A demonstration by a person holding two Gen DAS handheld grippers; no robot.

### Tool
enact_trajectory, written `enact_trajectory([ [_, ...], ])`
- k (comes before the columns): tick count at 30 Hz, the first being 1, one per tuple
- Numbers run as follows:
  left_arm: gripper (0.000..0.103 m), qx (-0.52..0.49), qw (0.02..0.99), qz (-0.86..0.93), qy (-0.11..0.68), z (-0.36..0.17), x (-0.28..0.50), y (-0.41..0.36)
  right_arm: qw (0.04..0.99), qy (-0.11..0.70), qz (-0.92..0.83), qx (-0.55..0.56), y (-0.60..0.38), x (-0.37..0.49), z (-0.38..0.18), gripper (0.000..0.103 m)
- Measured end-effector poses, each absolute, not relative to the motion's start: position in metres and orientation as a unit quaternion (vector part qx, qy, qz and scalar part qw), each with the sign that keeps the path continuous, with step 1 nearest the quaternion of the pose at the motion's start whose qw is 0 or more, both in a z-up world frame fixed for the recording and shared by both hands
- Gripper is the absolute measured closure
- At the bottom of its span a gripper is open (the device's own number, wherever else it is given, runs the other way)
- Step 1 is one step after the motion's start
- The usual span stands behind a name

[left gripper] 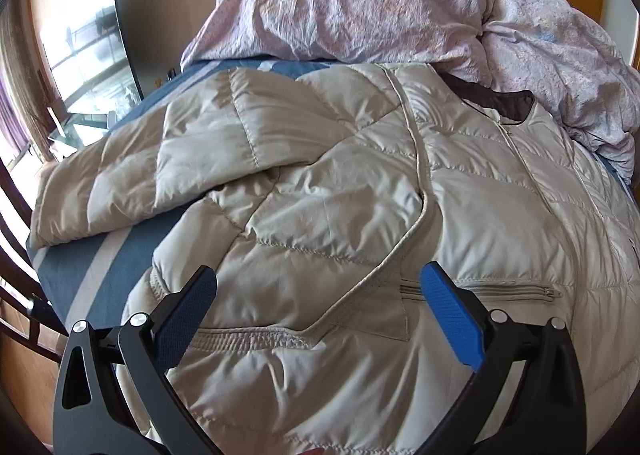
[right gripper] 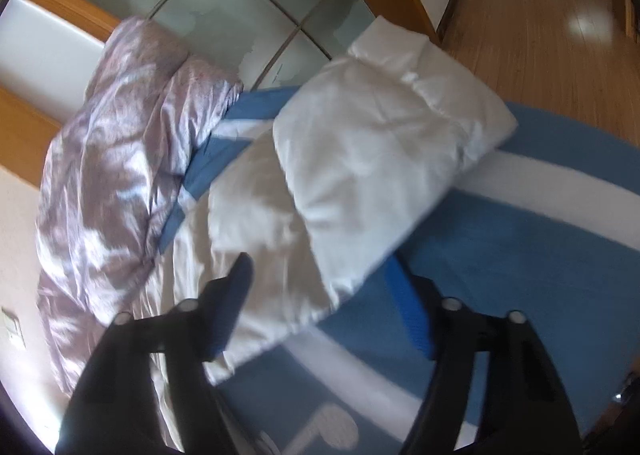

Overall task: Fold large clothes
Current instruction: 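Reach the right tool to the sleeve cuff nearest it and grasp it, then lift the sleeve with the right tool and fold it across the jacket body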

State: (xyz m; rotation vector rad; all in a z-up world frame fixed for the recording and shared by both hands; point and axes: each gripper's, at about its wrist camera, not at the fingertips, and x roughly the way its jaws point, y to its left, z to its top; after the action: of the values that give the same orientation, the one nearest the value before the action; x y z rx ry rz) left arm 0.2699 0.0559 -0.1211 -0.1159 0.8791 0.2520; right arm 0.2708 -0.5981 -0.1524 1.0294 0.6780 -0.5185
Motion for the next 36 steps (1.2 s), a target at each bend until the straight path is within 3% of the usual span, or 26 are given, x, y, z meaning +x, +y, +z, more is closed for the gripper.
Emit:
enact_trajectory([
  [3, 0.001, -0.059, 0.893, 0.128, 0.427, -0.126, 0.272, 0.062, 0.781, 0.3, -0.244, 0.491, -0.608, 0.278, -0.157, 0.052],
  [7, 0.001, -0.063, 0.891, 0.126, 0.431, -0.129, 0.274, 0.067, 0.766, 0.283, -0.256, 0.517, -0.623, 0.281, -0.169, 0.085],
  [10, 0.001, -0.055, 0.893, 0.128, 0.428, -0.127, 0.275, 0.068, 0.773, 0.283, -0.253, 0.509, -0.625, 0.287, -0.168, 0.092],
  [25, 0.001, -0.071, 0.889, 0.165, 0.421, -0.127, 0.277, 0.102, 0.892, 0.252, -0.228, 0.297, -0.534, 0.342, -0.06, 0.095],
  [36, 0.001, -0.074, 0.882, 0.189, 0.425, -0.13, 0.272, 0.123, 0.94, 0.276, -0.129, 0.151, -0.382, 0.41, -0.036, 0.095],
])
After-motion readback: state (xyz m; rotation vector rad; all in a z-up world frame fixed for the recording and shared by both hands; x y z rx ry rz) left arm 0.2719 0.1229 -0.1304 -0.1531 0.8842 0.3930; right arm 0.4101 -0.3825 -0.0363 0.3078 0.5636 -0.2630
